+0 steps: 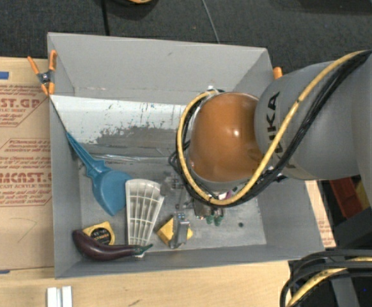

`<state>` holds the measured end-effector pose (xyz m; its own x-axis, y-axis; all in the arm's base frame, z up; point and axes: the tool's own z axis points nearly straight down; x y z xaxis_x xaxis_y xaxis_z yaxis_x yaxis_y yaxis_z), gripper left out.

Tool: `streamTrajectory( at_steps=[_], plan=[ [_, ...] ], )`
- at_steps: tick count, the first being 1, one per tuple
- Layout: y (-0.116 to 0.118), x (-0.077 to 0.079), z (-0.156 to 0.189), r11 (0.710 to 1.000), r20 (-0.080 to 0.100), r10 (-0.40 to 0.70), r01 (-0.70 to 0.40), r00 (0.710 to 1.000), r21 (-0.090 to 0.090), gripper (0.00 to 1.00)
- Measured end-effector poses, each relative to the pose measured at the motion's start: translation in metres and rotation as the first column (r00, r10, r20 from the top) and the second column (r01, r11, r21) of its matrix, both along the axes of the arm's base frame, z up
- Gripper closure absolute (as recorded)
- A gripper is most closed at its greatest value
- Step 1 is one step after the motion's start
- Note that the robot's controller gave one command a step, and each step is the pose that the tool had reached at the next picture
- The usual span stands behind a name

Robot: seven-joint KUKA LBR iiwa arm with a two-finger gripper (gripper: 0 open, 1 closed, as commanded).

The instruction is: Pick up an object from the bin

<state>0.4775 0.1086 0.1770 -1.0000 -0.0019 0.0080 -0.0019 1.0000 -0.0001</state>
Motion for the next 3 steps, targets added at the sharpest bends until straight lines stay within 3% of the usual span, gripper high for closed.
streamTrajectory(
  at_steps=[1,2,3],
  plan=[
    [-0.001,0.002,0.004,1.0,0.008,-0.002,0.002,1.0,0.001,0.0],
    [-0.008,0.027,-0.004,0.998,0.005,-0.065,0.065,0.998,0.002,0.0],
    [-0.02,0.043,-0.024,0.999,0.008,-0.048,0.048,0.999,0.001,0.0]
  ],
)
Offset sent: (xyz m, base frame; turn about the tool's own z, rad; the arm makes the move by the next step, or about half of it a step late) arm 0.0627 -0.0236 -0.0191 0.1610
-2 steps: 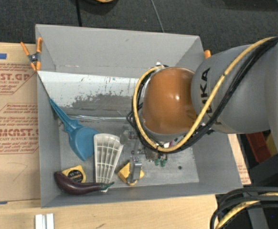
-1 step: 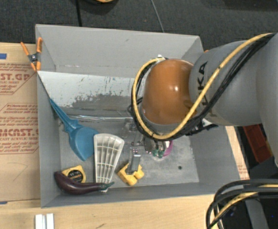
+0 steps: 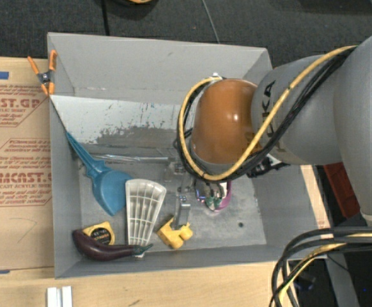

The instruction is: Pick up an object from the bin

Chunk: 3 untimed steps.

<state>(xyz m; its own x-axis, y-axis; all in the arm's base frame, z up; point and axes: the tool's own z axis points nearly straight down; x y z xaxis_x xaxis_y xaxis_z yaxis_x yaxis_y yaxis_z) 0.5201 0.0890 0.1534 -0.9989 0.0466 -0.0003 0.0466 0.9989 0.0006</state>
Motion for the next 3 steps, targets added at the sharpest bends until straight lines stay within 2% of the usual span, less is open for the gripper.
streamTrajectory(
  at_steps=[1,2,3],
  plan=[
    [-0.004,-0.007,-0.016,0.986,-0.001,0.166,-0.166,0.986,0.001,0.0],
    [0.01,0.0,-0.035,0.999,0.0,0.053,-0.053,0.999,0.001,0.0],
    [0.009,-0.002,-0.067,0.96,0.003,0.28,-0.28,0.96,0.002,1.0]
  ],
)
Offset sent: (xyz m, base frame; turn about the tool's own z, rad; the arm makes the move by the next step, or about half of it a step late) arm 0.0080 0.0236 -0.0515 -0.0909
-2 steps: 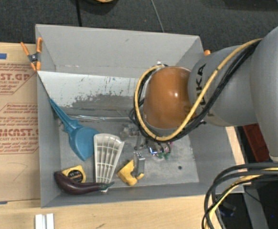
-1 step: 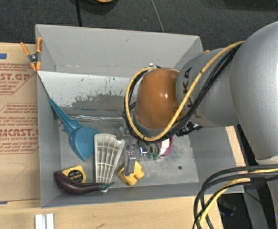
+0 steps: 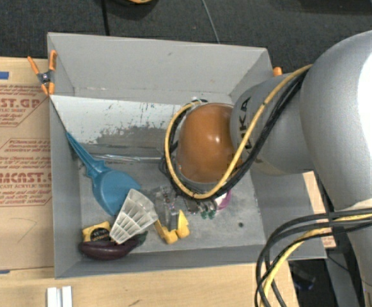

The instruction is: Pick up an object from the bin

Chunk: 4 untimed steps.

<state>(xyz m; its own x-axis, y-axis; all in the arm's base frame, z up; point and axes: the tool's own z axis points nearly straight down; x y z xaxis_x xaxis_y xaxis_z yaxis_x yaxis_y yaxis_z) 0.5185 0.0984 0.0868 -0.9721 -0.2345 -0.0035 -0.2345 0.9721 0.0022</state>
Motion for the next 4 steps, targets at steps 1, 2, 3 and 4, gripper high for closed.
streamTrajectory(
  at_steps=[1,2,3,4],
  plan=[
    [0.0,0.0,0.0,1.0,0.0,0.0,0.0,1.0,0.0,1.0],
    [-0.007,0.001,-0.003,0.994,0.003,0.111,-0.111,0.994,0.003,1.0],
    [0.037,0.001,0.061,0.996,-0.001,-0.087,0.087,0.996,0.001,0.0],
    [0.065,0.001,0.093,0.952,-0.001,-0.306,0.306,0.952,0.002,0.0]
  ],
)
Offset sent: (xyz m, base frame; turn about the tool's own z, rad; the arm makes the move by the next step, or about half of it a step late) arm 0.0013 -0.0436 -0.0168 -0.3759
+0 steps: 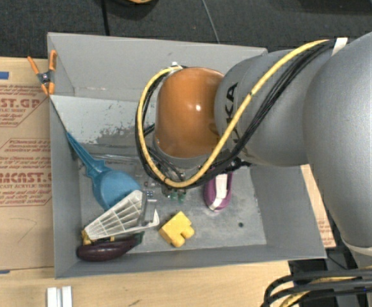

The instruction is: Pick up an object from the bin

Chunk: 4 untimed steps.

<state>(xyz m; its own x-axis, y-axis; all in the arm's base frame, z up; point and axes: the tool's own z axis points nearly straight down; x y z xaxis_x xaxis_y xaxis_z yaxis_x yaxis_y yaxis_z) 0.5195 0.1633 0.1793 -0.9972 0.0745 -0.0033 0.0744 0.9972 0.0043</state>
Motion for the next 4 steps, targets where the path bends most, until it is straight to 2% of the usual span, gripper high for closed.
streamTrajectory(
  at_steps=[1,2,3,4],
  plan=[
    [0.006,-0.002,-0.002,0.988,0.002,0.158,-0.158,0.987,-0.001,0.0],
    [0.011,-0.009,-0.033,0.934,0.005,0.357,-0.357,0.934,-0.002,0.0],
    [0.051,-0.017,-0.098,0.998,0.001,-0.068,0.068,0.998,-0.001,1.0],
    [0.05,-0.017,-0.098,0.998,0.001,-0.068,0.068,0.998,-0.001,1.0]
  ],
)
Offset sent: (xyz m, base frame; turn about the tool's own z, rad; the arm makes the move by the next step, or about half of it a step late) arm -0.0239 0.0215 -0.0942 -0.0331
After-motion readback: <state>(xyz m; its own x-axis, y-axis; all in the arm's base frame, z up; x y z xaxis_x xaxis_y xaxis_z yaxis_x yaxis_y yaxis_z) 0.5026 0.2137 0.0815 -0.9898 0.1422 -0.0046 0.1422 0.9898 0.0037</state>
